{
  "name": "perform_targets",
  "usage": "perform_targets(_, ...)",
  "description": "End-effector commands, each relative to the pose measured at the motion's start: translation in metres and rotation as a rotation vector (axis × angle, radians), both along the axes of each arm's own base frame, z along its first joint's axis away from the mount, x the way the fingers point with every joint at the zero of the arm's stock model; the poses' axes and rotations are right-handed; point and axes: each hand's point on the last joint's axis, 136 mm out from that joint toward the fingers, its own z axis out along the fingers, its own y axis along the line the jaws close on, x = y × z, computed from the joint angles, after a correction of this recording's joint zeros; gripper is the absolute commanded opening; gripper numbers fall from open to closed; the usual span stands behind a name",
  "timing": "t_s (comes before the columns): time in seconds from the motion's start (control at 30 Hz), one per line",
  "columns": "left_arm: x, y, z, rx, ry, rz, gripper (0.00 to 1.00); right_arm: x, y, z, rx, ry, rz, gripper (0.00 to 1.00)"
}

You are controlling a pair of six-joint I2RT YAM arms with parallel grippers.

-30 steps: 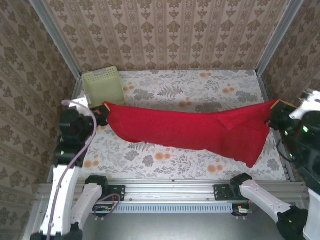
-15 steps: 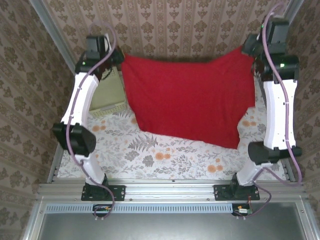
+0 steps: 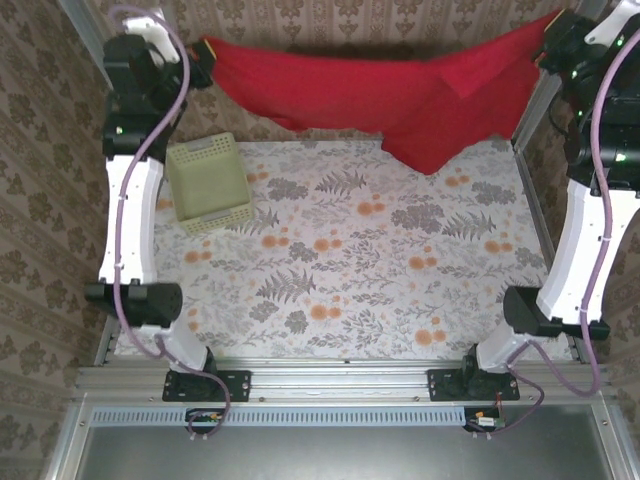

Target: Fold the inside-out t-shirt

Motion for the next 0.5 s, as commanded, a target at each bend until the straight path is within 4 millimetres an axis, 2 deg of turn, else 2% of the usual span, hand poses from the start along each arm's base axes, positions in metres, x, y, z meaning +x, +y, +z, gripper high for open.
perform_targets(0.0,-0.008,0.0,-0.048,0.067,0.008,-0.016,0.0,0.016,0.026,-0.058,0.048,0.141,0.168,0.0)
perform_targets(0.1,-0.032,-0.002,-0.123,0.065,0.128,-0.025,0.0,0.023,0.038,-0.16,0.166,0.358,0.233,0.0)
perform_targets(0.13,-0.039,-0.004,-0.146,0.062,0.165,-0.031,0.0,0.013,0.044,-0.18,0.197,0.386,0.256,0.0)
perform_targets(0.2,-0.059,-0.008,-0.207,0.051,0.285,-0.029,0.0,0.0,0.055,-0.245,0.287,0.504,0.291,0.0)
perform_targets(0.23,-0.067,-0.008,-0.232,0.042,0.339,-0.026,0.0,-0.008,0.057,-0.272,0.322,0.561,0.286,0.0)
perform_targets(0.3,-0.093,-0.011,-0.285,0.021,0.456,-0.034,0.0,-0.035,0.056,-0.33,0.379,0.693,0.235,0.0)
perform_targets(0.4,-0.131,-0.02,-0.343,0.033,0.609,-0.079,0.0,-0.075,0.054,-0.385,0.414,0.805,0.166,0.0)
perform_targets(0.47,-0.155,-0.014,-0.381,0.077,0.741,-0.03,0.0,-0.1,0.054,-0.408,0.428,0.848,0.131,0.0)
